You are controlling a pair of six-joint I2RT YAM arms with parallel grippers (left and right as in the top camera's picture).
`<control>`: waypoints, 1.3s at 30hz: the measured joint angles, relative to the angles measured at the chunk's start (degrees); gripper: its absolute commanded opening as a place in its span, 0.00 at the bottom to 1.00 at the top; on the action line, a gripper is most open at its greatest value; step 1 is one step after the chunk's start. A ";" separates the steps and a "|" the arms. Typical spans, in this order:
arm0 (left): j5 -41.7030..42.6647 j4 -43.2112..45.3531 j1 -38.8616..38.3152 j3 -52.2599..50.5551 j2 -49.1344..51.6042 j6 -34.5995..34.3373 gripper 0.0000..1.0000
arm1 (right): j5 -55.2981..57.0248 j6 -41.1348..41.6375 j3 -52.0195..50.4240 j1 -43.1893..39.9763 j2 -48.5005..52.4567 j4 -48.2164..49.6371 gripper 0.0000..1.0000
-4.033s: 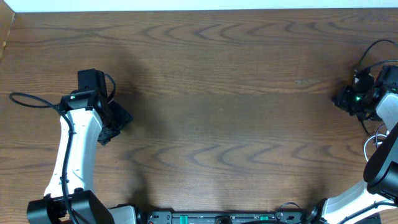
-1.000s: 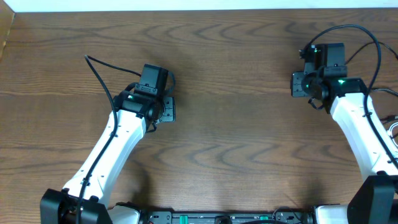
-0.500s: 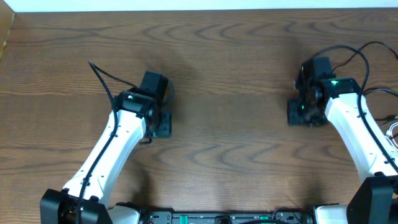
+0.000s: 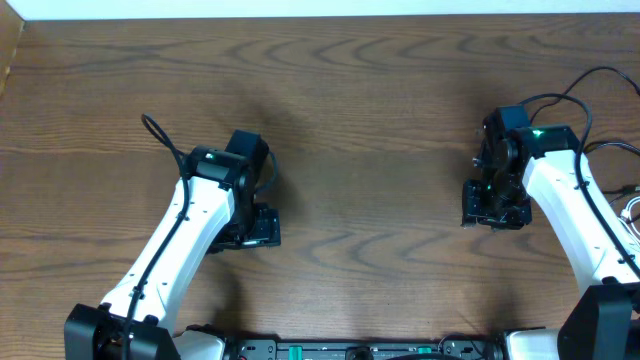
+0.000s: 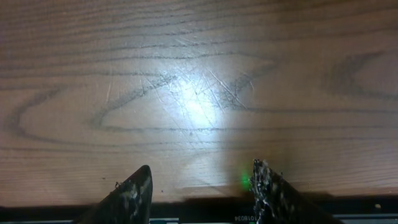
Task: Untangle cables
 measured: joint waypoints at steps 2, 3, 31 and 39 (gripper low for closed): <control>1.18 -1.81 0.00 0.00 -0.28 -0.24 0.95 | 0.00 0.00 -0.02 0.00 -1.16 -0.17 0.48; 1.77 -2.56 0.00 0.00 -0.87 -0.42 0.96 | 0.17 0.00 -0.07 0.00 -3.48 -0.13 0.48; -5.86 5.90 0.00 -0.02 -47.45 0.04 0.97 | 10.69 -1.49 -0.33 0.33 -45.24 8.22 0.99; -9.44 5.99 0.00 0.07 -60.57 0.07 0.97 | 13.29 -3.30 -0.20 0.33 -59.89 8.20 0.99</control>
